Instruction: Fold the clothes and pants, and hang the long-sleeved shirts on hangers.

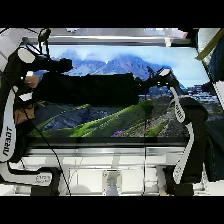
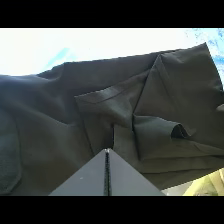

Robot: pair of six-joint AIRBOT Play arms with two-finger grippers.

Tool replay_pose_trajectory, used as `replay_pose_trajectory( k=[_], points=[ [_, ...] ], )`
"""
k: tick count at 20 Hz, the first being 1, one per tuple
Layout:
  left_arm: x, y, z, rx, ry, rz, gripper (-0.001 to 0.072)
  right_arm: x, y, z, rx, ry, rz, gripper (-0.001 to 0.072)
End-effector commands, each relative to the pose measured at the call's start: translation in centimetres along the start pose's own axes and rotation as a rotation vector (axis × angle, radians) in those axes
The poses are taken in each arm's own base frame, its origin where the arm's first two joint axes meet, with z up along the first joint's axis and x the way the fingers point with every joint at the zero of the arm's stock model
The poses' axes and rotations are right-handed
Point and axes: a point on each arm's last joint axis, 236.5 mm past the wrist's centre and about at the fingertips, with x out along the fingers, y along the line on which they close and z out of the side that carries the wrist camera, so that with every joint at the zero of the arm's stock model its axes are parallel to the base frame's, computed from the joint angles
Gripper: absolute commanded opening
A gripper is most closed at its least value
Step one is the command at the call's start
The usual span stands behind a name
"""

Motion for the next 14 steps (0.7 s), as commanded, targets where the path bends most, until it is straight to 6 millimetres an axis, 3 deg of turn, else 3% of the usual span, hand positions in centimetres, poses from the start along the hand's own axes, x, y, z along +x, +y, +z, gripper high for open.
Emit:
replay_pose_trajectory(
  k=[1, 2, 3, 4, 7, 9, 14],
  points=[
    [0.0, 0.0, 0.0, 0.002, -0.001, 0.000, 0.0017, 1.3, 1.3, 0.0, -0.048, -0.014, 0.006, 0.0302],
    [0.0, 0.0, 0.0, 0.002, -0.001, 0.000, 0.0017, 1.4, 1.8, 0.5, -0.057, -0.038, 0.020, 0.0294],
    [0.0, 0.0, 0.0, 0.002, -0.001, 0.000, 0.0017, 1.3, 2.5, 1.1, -0.048, -0.064, 0.045, 0.0094],
    [0.0, 0.0, 0.0, 0.002, 0.000, 0.000, 0.0017, 1.0, 3.3, 1.3, -0.047, -0.075, 0.075, 0.0003],
    [-0.3, 0.1, -0.8, 0.023, 0.036, 0.006, 0.0016, -1.3, 4.8, -1.0, -0.151, 0.020, 0.089, 0.0005],
    [-1.5, 0.2, -1.2, 0.064, 0.057, 0.038, 0.0015, -4.3, 5.2, -2.9, -0.198, 0.089, 0.058, 0.0004],
    [-7.8, -1.6, 0.2, 0.147, -0.001, 0.081, 0.0015, -12.4, 3.3, -6.3, -0.257, 0.125, -0.153, 0.0005]
  ],
)
